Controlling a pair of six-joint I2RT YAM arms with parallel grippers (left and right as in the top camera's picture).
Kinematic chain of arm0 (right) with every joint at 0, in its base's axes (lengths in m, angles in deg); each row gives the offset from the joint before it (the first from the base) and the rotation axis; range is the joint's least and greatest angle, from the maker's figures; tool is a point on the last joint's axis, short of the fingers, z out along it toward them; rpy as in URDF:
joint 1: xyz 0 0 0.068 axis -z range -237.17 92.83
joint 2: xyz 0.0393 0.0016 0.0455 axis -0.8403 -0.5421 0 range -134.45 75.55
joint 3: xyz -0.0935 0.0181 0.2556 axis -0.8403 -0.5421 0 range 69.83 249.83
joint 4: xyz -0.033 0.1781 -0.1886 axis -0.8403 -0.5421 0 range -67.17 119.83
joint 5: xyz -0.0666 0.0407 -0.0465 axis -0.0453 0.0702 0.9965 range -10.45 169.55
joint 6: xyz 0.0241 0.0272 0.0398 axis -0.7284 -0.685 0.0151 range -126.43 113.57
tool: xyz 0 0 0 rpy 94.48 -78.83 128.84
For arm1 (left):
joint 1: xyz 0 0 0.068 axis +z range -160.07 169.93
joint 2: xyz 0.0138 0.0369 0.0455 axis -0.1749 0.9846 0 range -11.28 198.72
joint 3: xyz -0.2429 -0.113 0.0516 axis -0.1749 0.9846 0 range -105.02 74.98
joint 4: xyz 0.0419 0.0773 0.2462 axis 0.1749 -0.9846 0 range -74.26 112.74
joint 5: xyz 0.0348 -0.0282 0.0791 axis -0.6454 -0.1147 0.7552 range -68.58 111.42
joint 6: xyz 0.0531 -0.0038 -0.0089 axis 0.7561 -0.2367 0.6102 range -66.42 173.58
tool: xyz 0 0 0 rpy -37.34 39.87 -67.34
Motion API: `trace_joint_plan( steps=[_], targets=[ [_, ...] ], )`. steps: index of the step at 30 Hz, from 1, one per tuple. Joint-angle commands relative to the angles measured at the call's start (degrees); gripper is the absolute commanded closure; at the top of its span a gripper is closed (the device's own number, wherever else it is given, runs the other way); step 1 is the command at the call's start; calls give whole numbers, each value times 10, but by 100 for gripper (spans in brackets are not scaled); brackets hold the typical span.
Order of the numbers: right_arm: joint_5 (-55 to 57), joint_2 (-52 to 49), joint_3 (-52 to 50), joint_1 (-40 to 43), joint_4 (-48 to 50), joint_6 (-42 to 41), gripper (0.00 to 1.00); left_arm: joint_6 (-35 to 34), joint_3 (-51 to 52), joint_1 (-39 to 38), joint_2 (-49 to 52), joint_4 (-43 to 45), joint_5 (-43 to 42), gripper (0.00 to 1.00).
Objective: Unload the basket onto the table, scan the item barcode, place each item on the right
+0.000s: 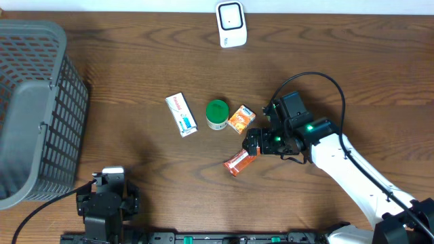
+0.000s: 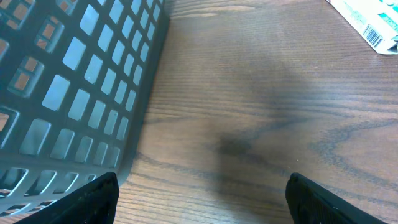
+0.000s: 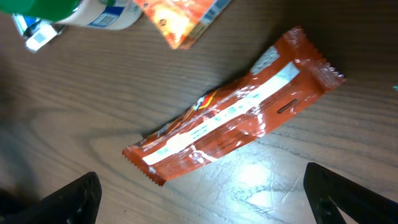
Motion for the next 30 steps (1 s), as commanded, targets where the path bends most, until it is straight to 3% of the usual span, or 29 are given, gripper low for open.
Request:
trace_joint_plan(
  steps=[1,3,9,12,20,30],
  targets=[
    [3,-2,-7,2,8,-2,4,-7,-4,2,-1,-1,2,14],
    [4,-2,-7,2,16,-9,1,-7,-4,2,-1,-1,2,14],
    [68,-3,-13,11,-61,-308,1,-7,-4,2,-1,-1,2,14],
    [70,-6,-34,9,-61,-401,1,-7,-4,2,-1,-1,2,14],
    [71,-43,-54,9,-13,-522,1,-7,-4,2,-1,-1,2,14],
    [60,-152,-54,9,87,-537,6,-7,-4,2,-1,-1,2,14]
  ],
)
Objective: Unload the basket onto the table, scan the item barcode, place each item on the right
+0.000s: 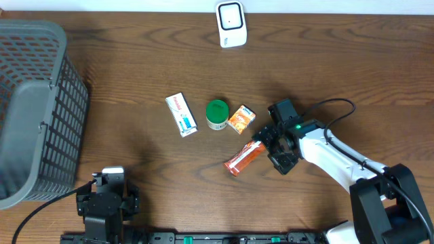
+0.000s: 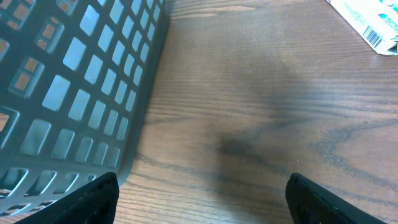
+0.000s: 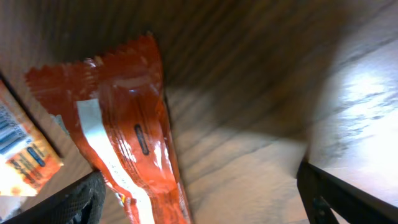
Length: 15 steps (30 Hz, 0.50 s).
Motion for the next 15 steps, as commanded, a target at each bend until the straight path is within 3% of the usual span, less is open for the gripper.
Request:
trace_joint_plan(
  steps=[1,6,9,10,14,15],
  targets=[
    [-2,-58,-11,1,25,-20,7,-7,-4,2,-1,-1,2,14],
    [-8,-107,-11,1,64,-19,15,-7,-4,2,-1,-1,2,14],
    [-12,-128,-11,1,71,-15,26,-7,-4,2,-1,-1,2,14],
    [-12,-131,-11,1,71,-10,32,-7,-4,2,-1,-1,2,14],
    [5,-131,-11,1,49,-2,71,-7,-4,2,-1,-1,2,14],
    [11,-131,-11,1,43,-2,76,-7,-4,2,-1,-1,2,14]
  ],
)
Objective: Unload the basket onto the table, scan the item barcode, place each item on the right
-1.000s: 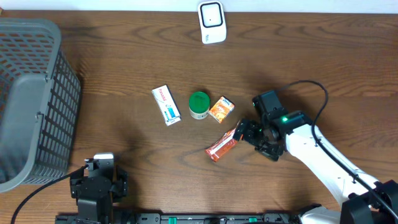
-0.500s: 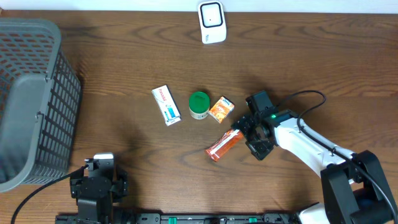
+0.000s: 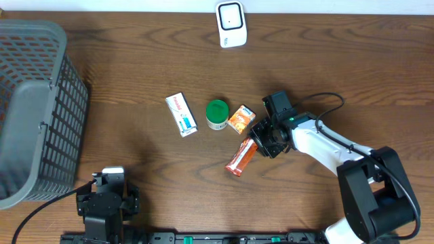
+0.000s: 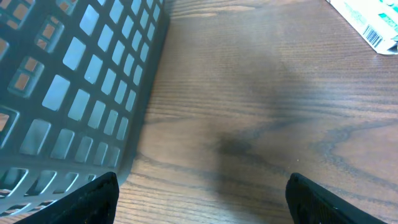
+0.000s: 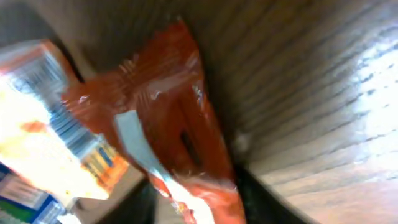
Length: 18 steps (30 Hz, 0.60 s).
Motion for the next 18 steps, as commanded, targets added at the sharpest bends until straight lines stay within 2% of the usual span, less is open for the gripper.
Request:
trace_joint_plan(
  steps=[1,2,3,11,18],
  targets=[
    [86,-62,-44,0,-29,11,83,-7,-4,2,-1,-1,2,14],
    [96,-62,-44,0,-35,10,93,-7,-4,2,-1,-1,2,14],
    [100,-62,-44,0,-37,13,99,-7,-4,2,-1,-1,2,14],
    [97,-15,-42,1,-45,49,99,-7,-4,2,-1,-1,2,14],
    [157,160,-42,-3,-131,59,99,-7,-4,2,-1,-1,2,14]
  ],
)
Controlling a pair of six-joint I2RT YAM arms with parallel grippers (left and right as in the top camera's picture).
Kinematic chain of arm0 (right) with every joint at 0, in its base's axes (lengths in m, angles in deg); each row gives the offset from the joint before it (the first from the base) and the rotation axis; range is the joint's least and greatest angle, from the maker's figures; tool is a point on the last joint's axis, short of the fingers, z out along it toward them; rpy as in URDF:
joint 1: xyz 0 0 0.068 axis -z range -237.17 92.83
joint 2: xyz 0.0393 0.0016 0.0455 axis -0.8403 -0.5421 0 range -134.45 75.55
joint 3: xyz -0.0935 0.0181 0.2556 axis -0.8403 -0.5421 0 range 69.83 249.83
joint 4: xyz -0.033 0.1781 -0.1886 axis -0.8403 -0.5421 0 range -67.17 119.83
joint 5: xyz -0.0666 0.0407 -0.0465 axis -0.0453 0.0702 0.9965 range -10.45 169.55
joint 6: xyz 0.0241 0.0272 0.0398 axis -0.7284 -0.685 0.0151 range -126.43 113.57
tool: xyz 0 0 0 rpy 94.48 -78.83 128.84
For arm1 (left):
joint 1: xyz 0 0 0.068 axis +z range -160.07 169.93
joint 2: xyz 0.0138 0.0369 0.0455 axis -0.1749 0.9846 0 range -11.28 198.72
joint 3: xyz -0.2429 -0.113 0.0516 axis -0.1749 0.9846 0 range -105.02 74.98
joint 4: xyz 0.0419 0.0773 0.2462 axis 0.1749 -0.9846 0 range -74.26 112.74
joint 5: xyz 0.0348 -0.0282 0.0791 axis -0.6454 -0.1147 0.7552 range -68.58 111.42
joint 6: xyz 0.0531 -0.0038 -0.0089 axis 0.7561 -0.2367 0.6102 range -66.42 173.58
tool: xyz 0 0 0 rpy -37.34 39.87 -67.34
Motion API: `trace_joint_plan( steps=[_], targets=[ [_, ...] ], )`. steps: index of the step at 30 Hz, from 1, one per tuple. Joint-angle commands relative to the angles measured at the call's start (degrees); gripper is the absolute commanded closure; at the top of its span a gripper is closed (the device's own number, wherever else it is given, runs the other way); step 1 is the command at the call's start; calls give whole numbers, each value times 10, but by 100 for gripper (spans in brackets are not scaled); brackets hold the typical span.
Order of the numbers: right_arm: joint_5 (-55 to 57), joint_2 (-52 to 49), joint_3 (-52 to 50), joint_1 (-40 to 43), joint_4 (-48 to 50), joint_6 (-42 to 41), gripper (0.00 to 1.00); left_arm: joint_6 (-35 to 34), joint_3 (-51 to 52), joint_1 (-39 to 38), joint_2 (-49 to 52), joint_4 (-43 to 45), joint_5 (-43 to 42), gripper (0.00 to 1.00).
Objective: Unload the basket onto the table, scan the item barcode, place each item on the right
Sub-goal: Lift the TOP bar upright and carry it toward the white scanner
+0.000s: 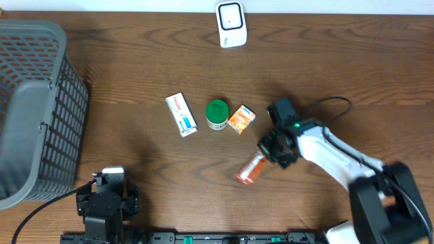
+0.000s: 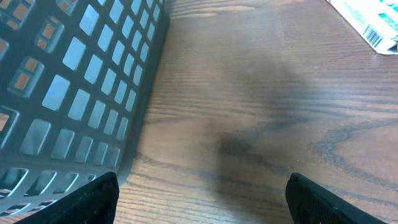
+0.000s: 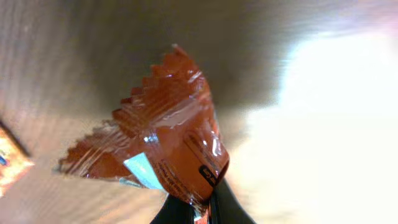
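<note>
An orange-red snack wrapper (image 1: 251, 169) (image 3: 165, 146) is pinched at one end by my right gripper (image 1: 270, 153) (image 3: 200, 208), which is shut on it right of the table's middle. The wrapper's crimped free end points away from the wrist camera. The white barcode scanner (image 1: 230, 24) stands at the far edge of the table, well beyond the gripper. My left gripper (image 2: 198, 202) hangs open over bare wood at the near left, beside the basket, with nothing between its fingers (image 2: 93, 198).
A grey mesh basket (image 1: 30, 108) (image 2: 68, 81) fills the left side. A white and blue box (image 1: 181, 114), a green-lidded tub (image 1: 217, 114) and a small orange packet (image 1: 241, 118) lie in a row at the middle, just left of the right arm.
The wrapper has gone from lying by the orange packet to a spot lower right, held in my right gripper. The left arm has not moved.
My right gripper was open over the wrapper lying flat. Then the open jaws stood at the wrapper's right end. Then the jaws were closing around that end beside the orange packet. Now they are shut on it and the wrapper has shifted toward the near side.
</note>
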Motion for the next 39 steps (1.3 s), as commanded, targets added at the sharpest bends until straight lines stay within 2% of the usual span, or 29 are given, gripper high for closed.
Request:
trace_joint_plan(
  steps=[1,8,13,27,39],
  targets=[
    [85,106,-5,-6,-33,19,99,-7,-4,2,-1,-1,2,14],
    [136,295,-5,-25,-69,20,99,-7,-4,2,-1,-1,2,14],
    [126,365,-5,-25,-94,-25,98,-7,-4,2,-1,-1,2,14],
    [85,358,-5,-25,-88,-29,99,-7,-4,2,-1,-1,2,14],
    [41,357,-5,-25,18,-27,99,-7,-4,2,-1,-1,2,14]
  ],
)
